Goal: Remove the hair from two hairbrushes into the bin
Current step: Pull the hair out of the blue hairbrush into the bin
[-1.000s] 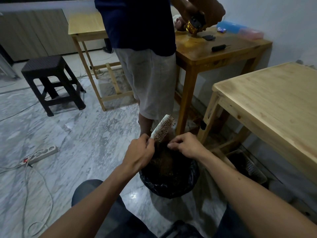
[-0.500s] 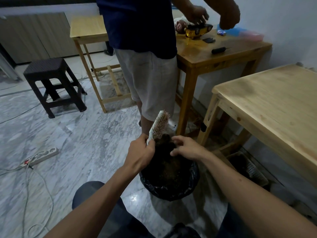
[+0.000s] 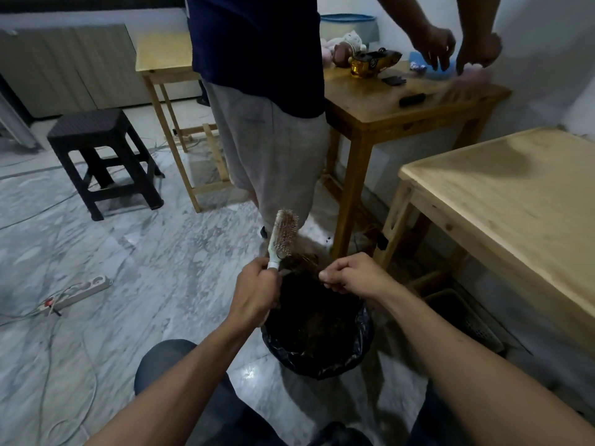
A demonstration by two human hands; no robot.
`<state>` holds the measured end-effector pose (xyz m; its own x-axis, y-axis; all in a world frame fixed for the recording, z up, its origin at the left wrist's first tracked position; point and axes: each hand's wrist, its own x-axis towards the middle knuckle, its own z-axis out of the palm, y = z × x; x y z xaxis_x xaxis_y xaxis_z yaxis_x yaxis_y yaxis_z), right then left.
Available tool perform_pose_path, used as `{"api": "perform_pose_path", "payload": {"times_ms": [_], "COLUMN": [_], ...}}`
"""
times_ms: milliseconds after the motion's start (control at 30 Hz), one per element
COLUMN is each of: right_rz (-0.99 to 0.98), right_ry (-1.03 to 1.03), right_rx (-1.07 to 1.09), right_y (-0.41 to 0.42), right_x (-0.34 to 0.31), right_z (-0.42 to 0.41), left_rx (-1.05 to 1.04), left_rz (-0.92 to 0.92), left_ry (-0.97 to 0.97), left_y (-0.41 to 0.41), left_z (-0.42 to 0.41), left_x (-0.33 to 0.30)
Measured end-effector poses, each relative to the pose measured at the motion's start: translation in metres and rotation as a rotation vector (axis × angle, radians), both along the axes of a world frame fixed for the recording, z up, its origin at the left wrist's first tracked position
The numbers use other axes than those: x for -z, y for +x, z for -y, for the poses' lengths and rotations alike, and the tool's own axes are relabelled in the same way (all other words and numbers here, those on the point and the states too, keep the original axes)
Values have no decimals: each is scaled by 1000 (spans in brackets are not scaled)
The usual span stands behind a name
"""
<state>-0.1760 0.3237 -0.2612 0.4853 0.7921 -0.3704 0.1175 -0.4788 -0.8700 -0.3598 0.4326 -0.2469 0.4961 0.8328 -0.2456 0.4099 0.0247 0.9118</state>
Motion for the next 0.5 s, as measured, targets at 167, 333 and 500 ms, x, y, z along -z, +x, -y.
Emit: {"api": "perform_pose_path", "payload": {"times_ms": [167,333,500], "right_rz": [117,28,-200], "right_ry": [-63,-134,38], "right_rx": [-8,-86,-72], "right_y": [0,6,0], "right_x": [-3,-6,-6], "right_z": [-2,-10,-13], "left_rx": [-19,117,193], "left_rz": [-113,-144,-132], "left_ry": [216,381,387], "left_y": [4,-1,-2], "left_z": [4,11,13], "left_x": [-1,0,5]}}
